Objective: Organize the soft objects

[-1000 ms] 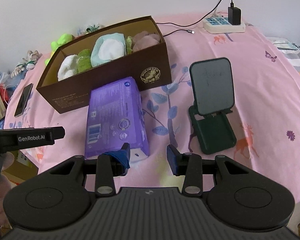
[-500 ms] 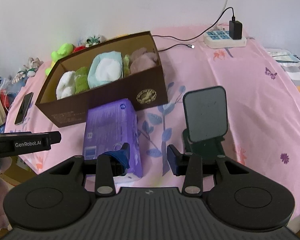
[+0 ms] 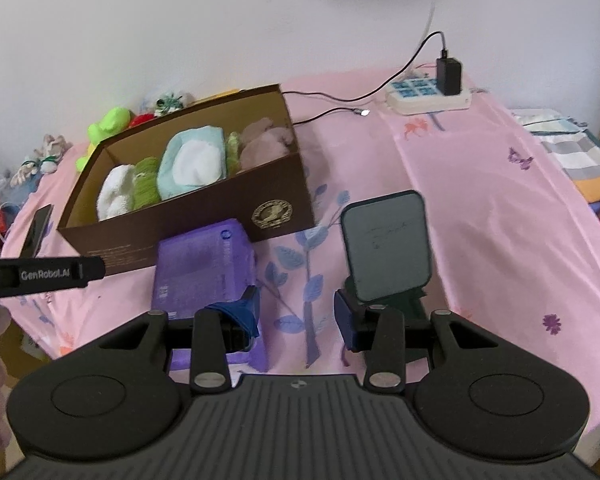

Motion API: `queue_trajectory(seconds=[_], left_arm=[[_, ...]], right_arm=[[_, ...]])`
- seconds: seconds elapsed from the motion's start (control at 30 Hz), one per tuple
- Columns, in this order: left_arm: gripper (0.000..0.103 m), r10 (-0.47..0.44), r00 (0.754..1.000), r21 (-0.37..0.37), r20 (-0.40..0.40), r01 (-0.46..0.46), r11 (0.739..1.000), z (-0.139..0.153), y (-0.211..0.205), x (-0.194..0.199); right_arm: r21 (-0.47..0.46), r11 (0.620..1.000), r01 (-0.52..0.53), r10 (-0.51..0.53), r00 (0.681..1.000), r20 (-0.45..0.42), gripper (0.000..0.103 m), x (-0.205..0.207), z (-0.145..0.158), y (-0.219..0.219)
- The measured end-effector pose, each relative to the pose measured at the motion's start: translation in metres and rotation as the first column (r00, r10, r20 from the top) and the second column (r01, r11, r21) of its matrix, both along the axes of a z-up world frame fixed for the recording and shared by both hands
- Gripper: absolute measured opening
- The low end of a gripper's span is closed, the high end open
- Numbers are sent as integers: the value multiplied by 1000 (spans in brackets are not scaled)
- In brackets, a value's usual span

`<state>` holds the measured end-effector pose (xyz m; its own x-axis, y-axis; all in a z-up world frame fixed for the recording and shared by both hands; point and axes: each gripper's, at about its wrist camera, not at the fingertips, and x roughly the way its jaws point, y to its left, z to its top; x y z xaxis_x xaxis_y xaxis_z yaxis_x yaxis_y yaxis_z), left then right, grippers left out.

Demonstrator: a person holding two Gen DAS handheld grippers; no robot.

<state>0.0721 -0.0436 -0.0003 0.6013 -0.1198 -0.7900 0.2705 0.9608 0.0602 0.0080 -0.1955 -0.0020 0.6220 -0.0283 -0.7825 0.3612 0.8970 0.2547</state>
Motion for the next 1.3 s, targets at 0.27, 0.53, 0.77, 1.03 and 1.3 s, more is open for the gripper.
queue_trajectory(seconds=[0.27,0.53,0.77,1.03,1.3], left_arm=[[67,-69,997,3,-22,69,998,-9,-12,-8],[67,-80,997,3,-18,80,997,-5,-19,-7],[67,-162,986,14,-31,162,987,-6,-32,-17],[67,-209,978,6,-25,209,978,-5,-47,-26],[67,-128,992,10,7,128,992,7,-34,-12]], right_arm=[[-3,997,71,-71,997,-8,25,-10,-3,-8],[-24,993,113,-113,994,8,25,-14,1,-8],[-38,982,185,-185,983,1,25,-21,0,-18],[-49,972,229,-228,974,16,25,-31,4,-27],[-43,980,192,-189,980,67,25,-24,15,-23]])
